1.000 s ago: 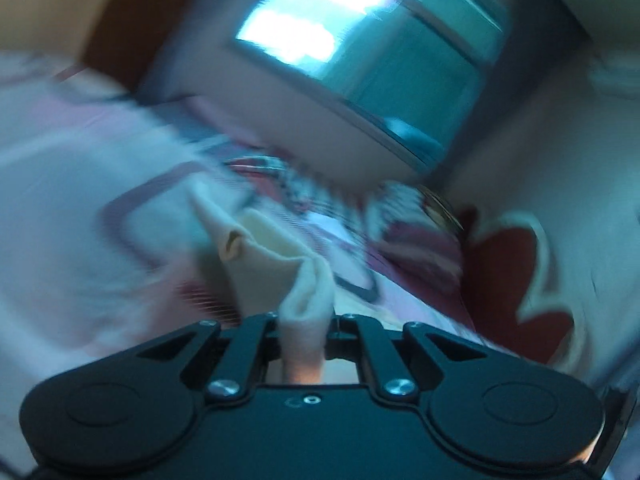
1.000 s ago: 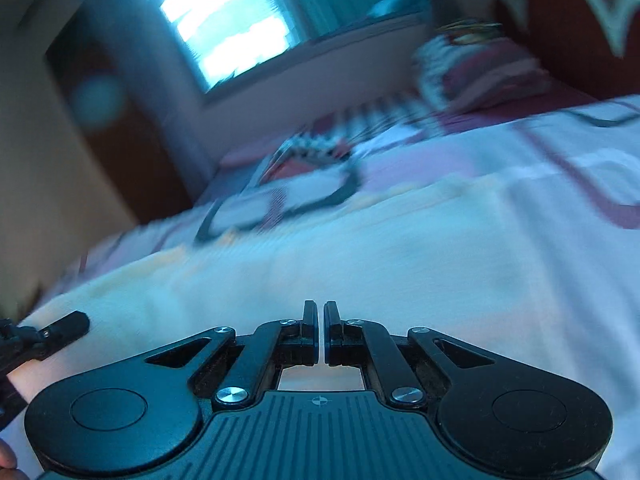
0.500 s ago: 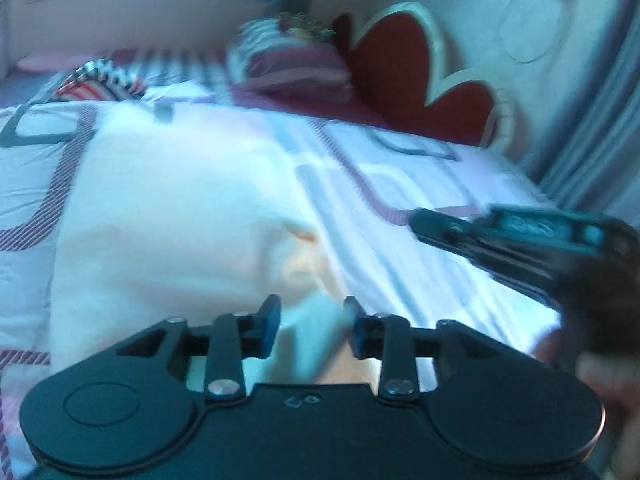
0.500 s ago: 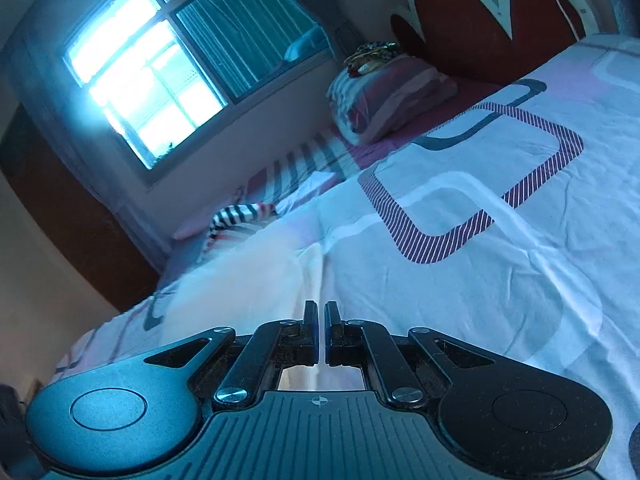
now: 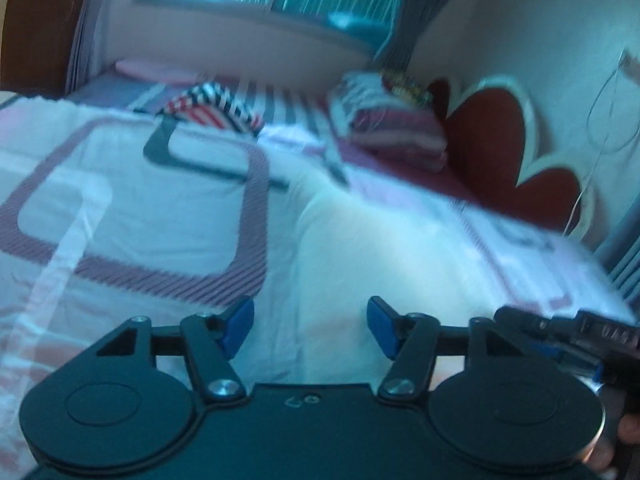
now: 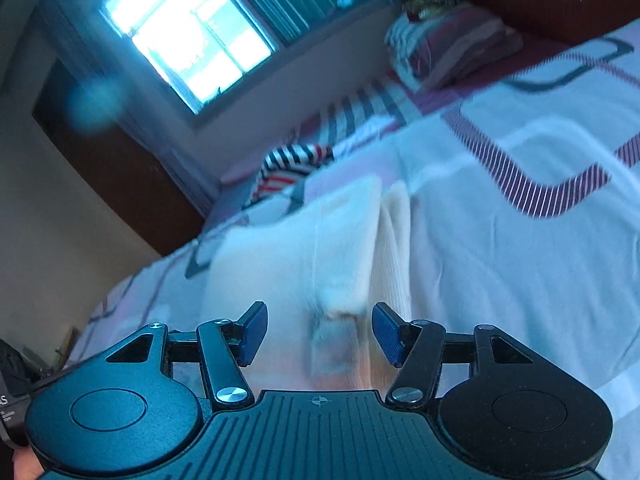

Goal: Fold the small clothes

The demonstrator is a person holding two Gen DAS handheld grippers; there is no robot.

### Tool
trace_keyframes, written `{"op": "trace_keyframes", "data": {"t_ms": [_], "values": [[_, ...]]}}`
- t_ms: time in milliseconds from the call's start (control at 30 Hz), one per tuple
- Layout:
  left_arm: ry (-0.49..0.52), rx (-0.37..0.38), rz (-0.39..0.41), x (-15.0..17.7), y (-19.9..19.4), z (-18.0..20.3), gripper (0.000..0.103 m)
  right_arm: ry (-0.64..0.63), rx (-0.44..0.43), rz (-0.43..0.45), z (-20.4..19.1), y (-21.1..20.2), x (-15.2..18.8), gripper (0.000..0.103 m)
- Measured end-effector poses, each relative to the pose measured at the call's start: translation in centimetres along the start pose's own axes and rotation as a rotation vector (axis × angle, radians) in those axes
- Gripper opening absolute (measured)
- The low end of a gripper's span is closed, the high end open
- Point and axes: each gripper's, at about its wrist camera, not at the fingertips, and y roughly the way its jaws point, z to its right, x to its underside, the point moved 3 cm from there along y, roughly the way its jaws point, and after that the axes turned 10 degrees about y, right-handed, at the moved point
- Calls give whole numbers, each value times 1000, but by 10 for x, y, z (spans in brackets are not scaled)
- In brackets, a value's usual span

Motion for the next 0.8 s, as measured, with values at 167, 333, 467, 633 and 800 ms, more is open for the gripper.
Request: {"op": "trace_keyframes", "data": {"t_ms": [167, 333, 467, 633, 800], "values": [[11, -15, -47, 8, 1, -7, 56, -15, -11, -35, 3, 10, 2, 46], [9, 10, -12, -4, -5, -7, 59, -35, 6, -76, 3, 20, 0, 41], [-19, 34, -40, -3, 13, -11, 64, -93, 30, -84, -5, 27, 2, 16], [-1, 84, -12, -14, 1, 0, 54, -148, 44, -67, -10, 21, -1, 10], [108, 75, -81, -15, 14, 21, 54, -122, 52, -71, 3, 8, -8, 10]]}}
